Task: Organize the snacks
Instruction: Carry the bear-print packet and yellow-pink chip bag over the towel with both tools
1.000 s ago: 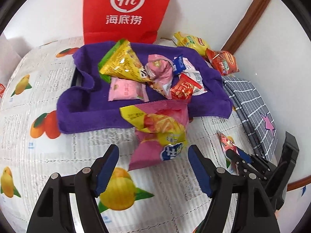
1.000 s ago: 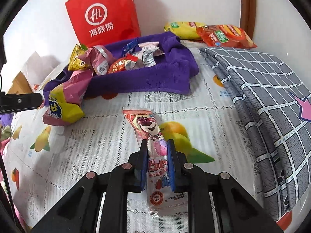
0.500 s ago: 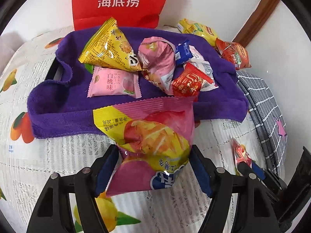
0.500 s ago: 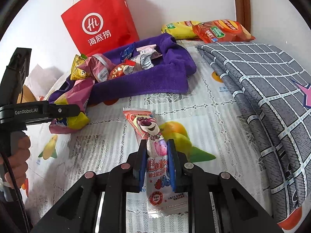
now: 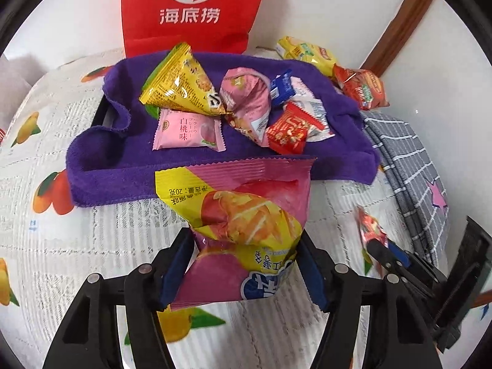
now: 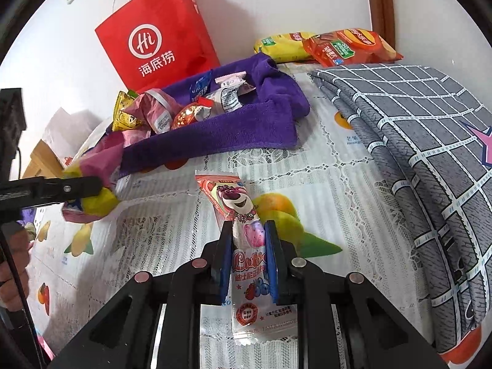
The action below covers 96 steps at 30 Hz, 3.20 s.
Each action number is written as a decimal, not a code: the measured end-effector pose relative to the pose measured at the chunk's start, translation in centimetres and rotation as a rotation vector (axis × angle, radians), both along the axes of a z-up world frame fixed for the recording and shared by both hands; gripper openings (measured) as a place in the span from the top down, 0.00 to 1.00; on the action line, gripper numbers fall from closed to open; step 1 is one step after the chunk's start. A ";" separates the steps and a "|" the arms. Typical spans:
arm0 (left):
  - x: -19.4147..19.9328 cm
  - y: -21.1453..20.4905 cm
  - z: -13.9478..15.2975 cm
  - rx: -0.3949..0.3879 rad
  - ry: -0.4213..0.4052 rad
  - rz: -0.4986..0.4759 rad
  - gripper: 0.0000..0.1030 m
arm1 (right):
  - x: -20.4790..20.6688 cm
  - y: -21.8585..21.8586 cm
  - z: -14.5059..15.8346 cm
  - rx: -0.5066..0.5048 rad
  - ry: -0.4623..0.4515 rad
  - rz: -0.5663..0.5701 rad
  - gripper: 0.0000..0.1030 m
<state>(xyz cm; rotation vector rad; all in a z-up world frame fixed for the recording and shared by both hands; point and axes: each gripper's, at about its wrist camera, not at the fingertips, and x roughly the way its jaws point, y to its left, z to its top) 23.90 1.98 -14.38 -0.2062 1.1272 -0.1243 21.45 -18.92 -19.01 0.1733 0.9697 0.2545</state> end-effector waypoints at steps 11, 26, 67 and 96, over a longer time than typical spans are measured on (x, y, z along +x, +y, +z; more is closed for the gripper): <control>-3.1 0.7 2.2 -0.037 -0.041 -0.005 0.38 | -0.2 2.0 0.1 -0.148 -0.013 0.002 0.81; -5.4 4.0 4.8 -0.069 -0.098 0.038 0.38 | -0.4 2.6 6.4 -0.113 -0.085 -0.033 0.81; -0.8 3.7 10.7 -0.056 -0.210 0.124 0.38 | 6.4 1.7 13.3 -0.025 -0.166 -0.018 0.81; 11.2 7.2 8.6 -0.111 -0.182 0.084 0.38 | 18.8 4.7 5.3 0.077 0.001 -0.045 0.81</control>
